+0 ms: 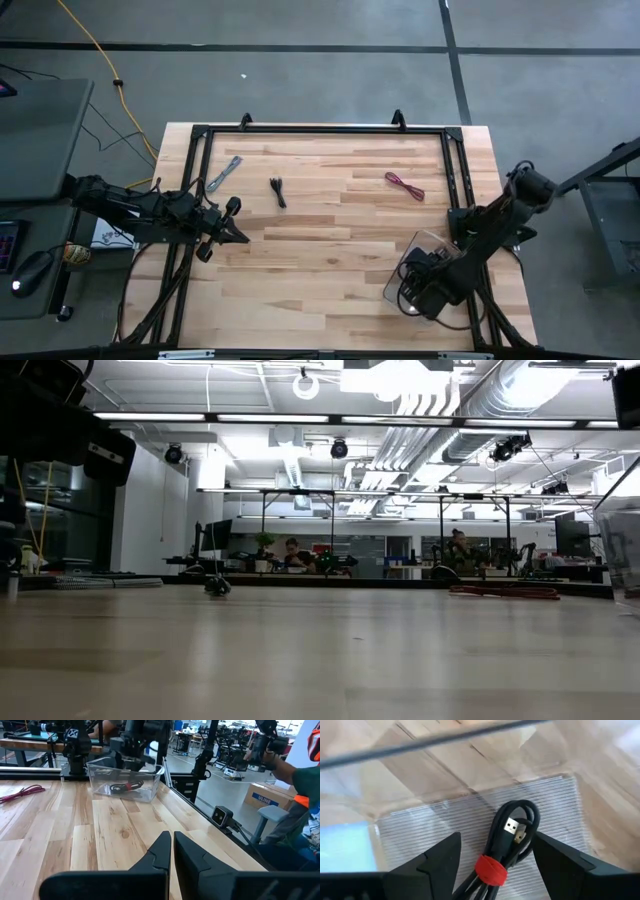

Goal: Pick and place USB-C Cables
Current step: Put the gray charger cable into the transparent bin

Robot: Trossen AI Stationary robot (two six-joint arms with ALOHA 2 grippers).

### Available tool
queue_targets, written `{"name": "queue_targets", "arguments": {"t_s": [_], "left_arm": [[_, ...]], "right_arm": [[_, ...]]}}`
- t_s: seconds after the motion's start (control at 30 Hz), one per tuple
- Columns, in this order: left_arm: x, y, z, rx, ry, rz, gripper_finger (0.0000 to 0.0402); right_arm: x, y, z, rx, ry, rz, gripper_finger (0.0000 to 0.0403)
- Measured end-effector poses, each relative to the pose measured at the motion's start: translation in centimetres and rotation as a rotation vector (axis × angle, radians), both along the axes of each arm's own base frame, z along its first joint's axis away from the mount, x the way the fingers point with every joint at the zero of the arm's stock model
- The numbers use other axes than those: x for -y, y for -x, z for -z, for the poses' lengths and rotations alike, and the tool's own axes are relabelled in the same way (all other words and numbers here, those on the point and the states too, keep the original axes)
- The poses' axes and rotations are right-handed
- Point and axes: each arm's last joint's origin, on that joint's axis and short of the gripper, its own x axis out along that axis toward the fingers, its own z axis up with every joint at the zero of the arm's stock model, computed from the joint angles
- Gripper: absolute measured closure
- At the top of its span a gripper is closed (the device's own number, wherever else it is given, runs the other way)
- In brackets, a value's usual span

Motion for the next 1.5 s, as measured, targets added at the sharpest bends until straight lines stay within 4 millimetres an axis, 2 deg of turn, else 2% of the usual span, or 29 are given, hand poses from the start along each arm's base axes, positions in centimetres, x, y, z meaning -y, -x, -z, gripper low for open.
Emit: {"name": "queue_targets", "arguments": {"t_s": [0.23, 0.47, 0.6, 0.77, 0.9, 1.07, 1.17, 1.23, 1.33, 1.5], "left_arm": [[0.0, 0.0, 0.0, 0.0, 0.0, 0.0, 0.0398], [0.0, 0.0, 0.0, 0.0, 0.0, 0.0, 0.0398], [0.0, 0.0, 0.0, 0.0, 0.0, 0.0, 0.0398], [0.0, 0.0, 0.0, 0.0, 0.0, 0.0, 0.0398], [0.0, 0.0, 0.0, 0.0, 0.0, 0.0, 0.0398], [0.0, 0.0, 0.0, 0.0, 0.0, 0.0, 0.0398], [0.0, 0.0, 0.0, 0.0, 0.0, 0.0, 0.0398], [0.0, 0.0, 0.0, 0.0, 0.0, 0.0, 0.0398], [0.0, 0.0, 0.0, 0.0, 0.0, 0.0, 0.0398], [0.0, 0.0, 0.0, 0.0, 0.0, 0.0, 0.0398]], "right_arm": [[1.1, 0.8, -2.7, 0.092, -0.022, -0.063, 0.0166], [2.5, 1.2, -6.3, 0.369, 0.029, -0.178, 0.0166], [3.6, 1.1, -8.3, 0.576, 0.252, -0.251, 0.0166], [5.7, 0.2, -9.8, 0.699, 0.635, -0.187, 0.0166], [8.1, -1.3, -9.8, 0.628, 0.752, -0.109, 0.0166], [11.9, -3.6, -8.9, 0.43, 0.7, -0.089, 0.0166], [14.1, -5.2, -7.4, 0.406, 0.6, -0.151, 0.0166], [15.3, -6.4, -6.5, 0.481, 0.539, -0.241, 0.0166], [17.0, -7.8, -5.8, 0.698, 0.526, -0.373, 0.0166], [18.7, -8.1, -6.3, 1.049, 0.601, -0.48, 0.0166]]}}
